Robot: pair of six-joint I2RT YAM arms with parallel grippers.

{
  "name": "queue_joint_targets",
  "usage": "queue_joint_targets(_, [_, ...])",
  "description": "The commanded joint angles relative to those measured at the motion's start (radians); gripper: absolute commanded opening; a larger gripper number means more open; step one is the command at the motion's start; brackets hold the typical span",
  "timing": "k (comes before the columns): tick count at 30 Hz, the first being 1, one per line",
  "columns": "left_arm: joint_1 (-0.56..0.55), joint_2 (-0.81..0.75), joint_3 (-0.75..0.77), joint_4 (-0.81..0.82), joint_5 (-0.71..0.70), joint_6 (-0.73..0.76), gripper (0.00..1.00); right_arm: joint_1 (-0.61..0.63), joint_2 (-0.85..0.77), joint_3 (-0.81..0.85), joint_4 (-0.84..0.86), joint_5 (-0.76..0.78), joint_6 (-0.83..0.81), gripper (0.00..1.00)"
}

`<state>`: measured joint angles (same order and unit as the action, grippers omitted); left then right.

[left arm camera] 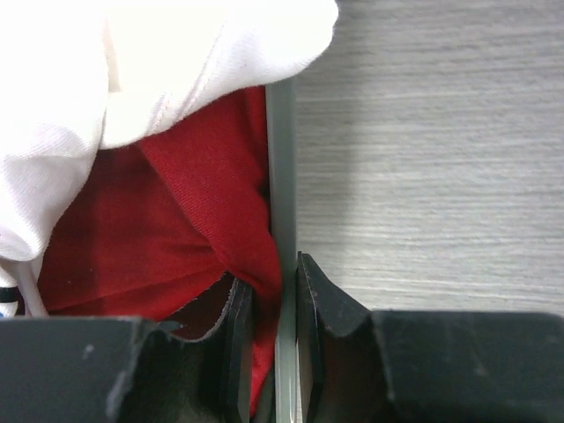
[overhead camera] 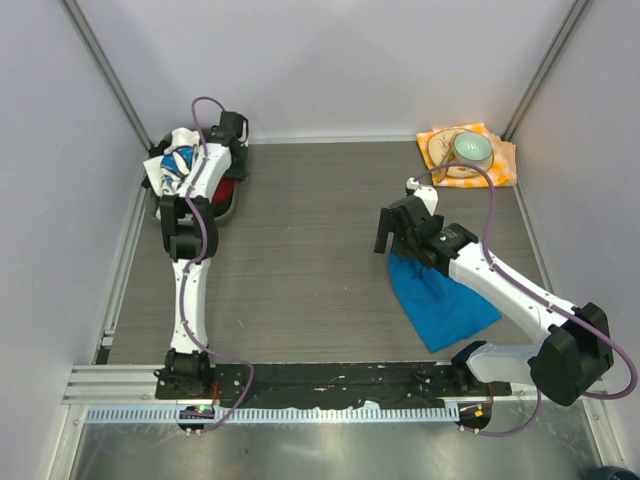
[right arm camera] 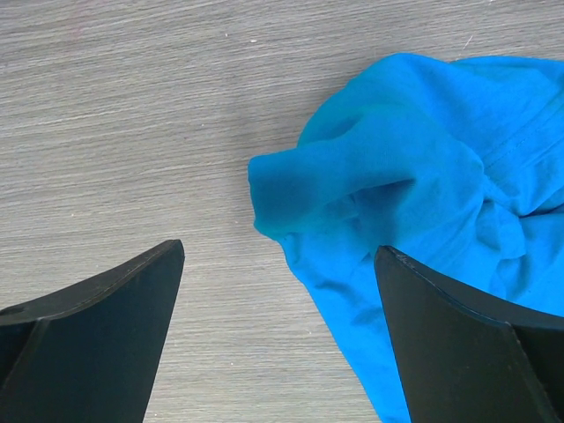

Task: Fold and stack the t-shirts

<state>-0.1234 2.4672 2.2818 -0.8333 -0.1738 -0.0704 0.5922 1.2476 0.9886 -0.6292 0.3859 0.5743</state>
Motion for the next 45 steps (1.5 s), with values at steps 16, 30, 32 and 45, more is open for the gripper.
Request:
queue_joint_targets(16, [0.223, 0.052, 0.1, 0.016, 0.171, -0.048, 0.12, 0.034, 0.044, 0.01, 0.023, 0.01, 0.006, 0.96])
queue_joint_targets(30, [0.168, -0.186, 0.029, 0.02, 0.183, -0.154, 1.0, 0.061, 0.087, 0.044, 0.037, 0.056, -0.01, 0.97])
queue_joint_targets(32, [0.145, -0.263, -0.011, 0.033, 0.146, -0.157, 1.0, 0.061, 0.093, 0.056, 0.029, 0.064, -0.011, 0.98])
queue_joint_targets(45, [-0.241, -0.643, -0.36, -0.015, -0.058, -0.356, 1.0, 0.063, 0.223, 0.222, -0.099, 0.223, -0.034, 0.98])
